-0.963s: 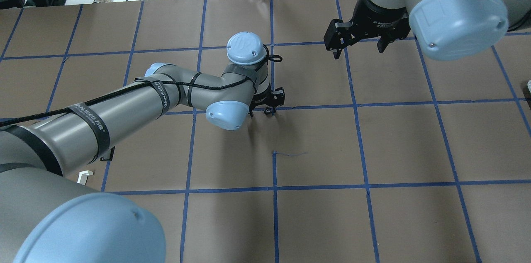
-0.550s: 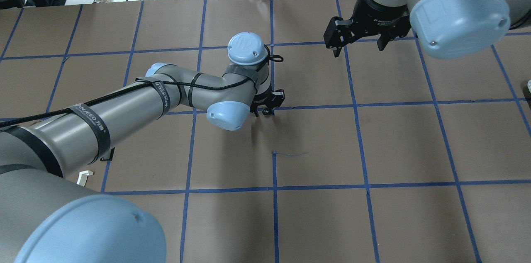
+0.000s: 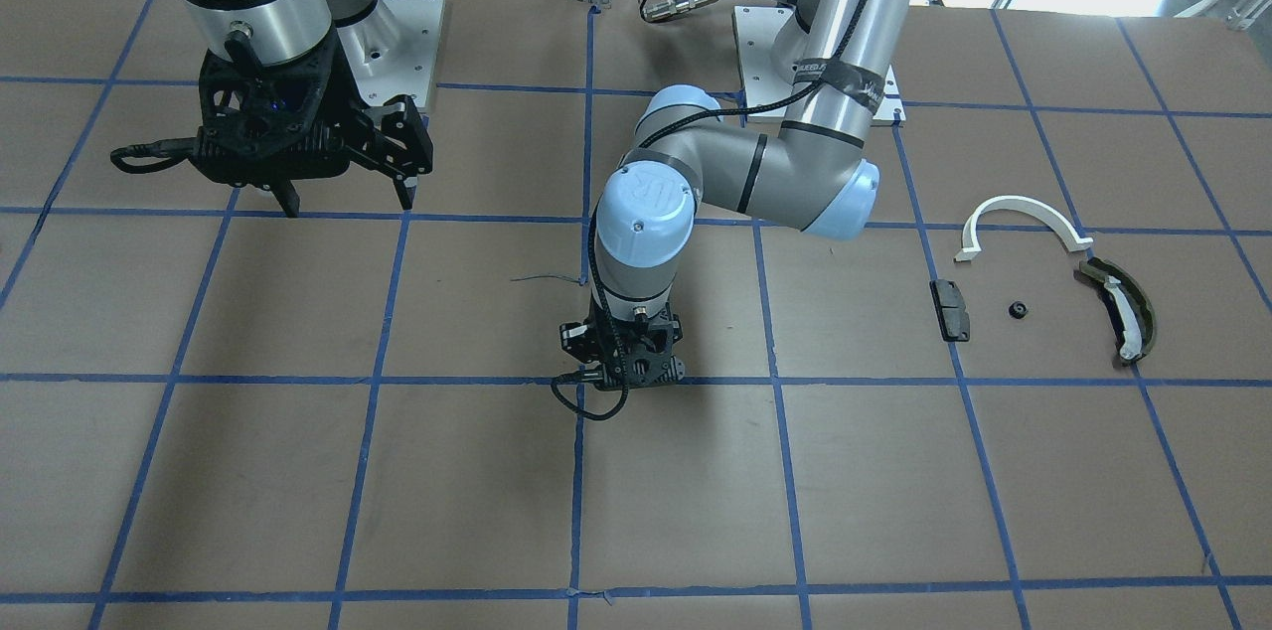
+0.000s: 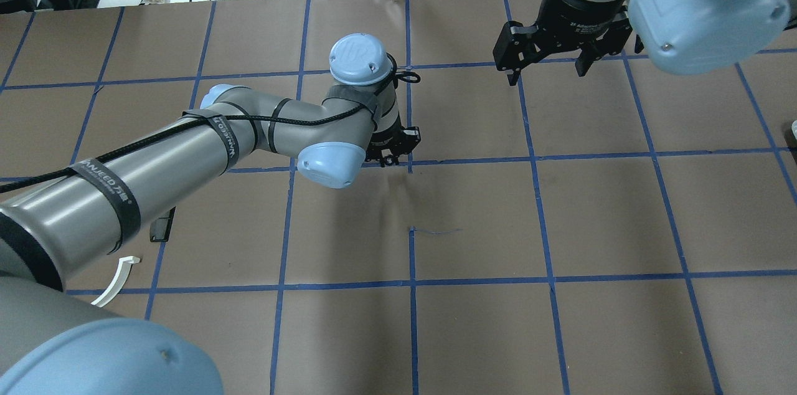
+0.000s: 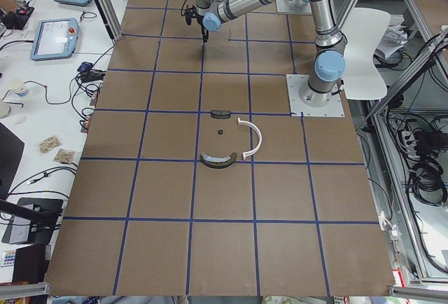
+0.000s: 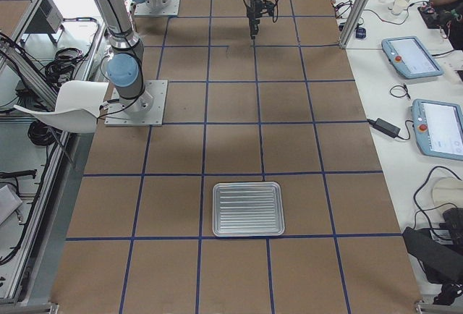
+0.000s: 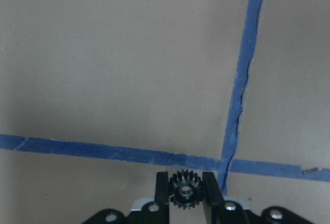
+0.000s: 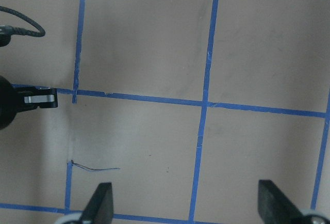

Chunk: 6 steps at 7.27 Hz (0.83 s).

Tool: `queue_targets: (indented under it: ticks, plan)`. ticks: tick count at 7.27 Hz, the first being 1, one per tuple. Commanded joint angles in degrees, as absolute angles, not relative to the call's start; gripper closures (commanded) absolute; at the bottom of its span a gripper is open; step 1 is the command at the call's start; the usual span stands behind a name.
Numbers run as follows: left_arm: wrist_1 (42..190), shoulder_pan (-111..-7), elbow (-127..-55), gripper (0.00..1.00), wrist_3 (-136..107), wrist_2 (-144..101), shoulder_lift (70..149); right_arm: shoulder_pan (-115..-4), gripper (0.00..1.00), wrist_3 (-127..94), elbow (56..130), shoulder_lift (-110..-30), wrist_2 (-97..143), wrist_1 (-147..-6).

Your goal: Place bearing gear from tray to pile

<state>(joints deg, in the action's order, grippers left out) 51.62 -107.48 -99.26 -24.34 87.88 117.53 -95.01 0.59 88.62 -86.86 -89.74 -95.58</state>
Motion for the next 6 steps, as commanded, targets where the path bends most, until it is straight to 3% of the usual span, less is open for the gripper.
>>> queue_targets:
  ticks: [1, 4, 6]
  plan:
    - [61.04, -98.93, -100.36, 0.98, -12.98, 90.77, 111.04, -94.22, 0.00, 0.18, 86.75, -86.66, -89.48, -92.55]
    - [58.56, -76.64, -111.76, 1.00, 13.86, 97.38, 104.96, -94.04, 0.00, 0.18, 87.01, -86.66, -89.47, -92.55]
    - [55.72, -62.02, -112.59, 1.00, 31.58, 96.95, 105.46, -93.87, 0.00, -0.61, 86.57, -86.66, -89.12, -92.90]
